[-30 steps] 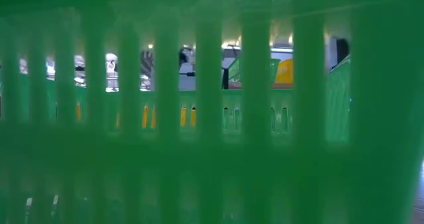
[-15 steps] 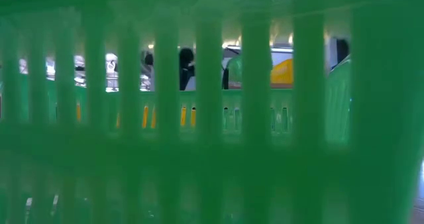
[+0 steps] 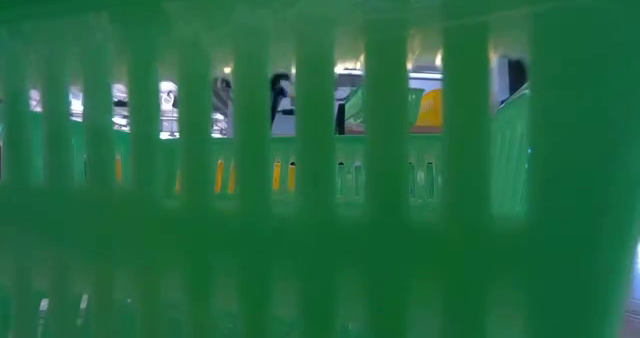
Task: Stack baskets on shelf by color
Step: Put the top black bin on the shelf
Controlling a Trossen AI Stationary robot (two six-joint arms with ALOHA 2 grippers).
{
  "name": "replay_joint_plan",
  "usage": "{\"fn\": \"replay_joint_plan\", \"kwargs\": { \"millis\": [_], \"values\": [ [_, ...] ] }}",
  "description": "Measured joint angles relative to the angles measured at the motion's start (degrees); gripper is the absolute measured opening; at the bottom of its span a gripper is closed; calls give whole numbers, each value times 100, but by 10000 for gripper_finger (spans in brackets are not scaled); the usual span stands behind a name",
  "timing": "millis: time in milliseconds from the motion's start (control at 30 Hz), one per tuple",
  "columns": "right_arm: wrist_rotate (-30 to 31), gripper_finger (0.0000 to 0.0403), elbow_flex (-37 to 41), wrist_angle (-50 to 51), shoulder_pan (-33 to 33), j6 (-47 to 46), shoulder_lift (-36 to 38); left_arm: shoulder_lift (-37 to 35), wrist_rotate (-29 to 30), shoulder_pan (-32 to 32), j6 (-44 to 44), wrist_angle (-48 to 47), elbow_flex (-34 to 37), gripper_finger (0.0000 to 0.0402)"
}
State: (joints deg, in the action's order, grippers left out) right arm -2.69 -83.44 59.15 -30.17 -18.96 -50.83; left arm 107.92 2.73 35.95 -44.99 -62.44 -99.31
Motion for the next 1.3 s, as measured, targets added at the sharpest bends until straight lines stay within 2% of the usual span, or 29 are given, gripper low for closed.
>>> {"fn": "replay_joint_plan", "kwargs": {
  "millis": [100, 267, 533, 833, 1300],
  "values": [
    [1, 63, 0, 0, 0, -2, -2, 0, -402, 275, -115, -79, 9, 69],
    [1, 63, 2, 1, 0, -2, -2, -2, -446, 404, -1129, -47, 247, 69],
    [1, 63, 2, 1, 0, 2, -2, -9, -520, 420, -1615, 256, 932, 69],
    [2, 63, 2, 1, 0, 0, -2, -9, -477, 328, -1843, 1352, 1512, 69],
    [5, 63, 2, 1, -2, 0, -2, -9, -468, 340, -1867, 1739, 1926, 69]
  ]
}}
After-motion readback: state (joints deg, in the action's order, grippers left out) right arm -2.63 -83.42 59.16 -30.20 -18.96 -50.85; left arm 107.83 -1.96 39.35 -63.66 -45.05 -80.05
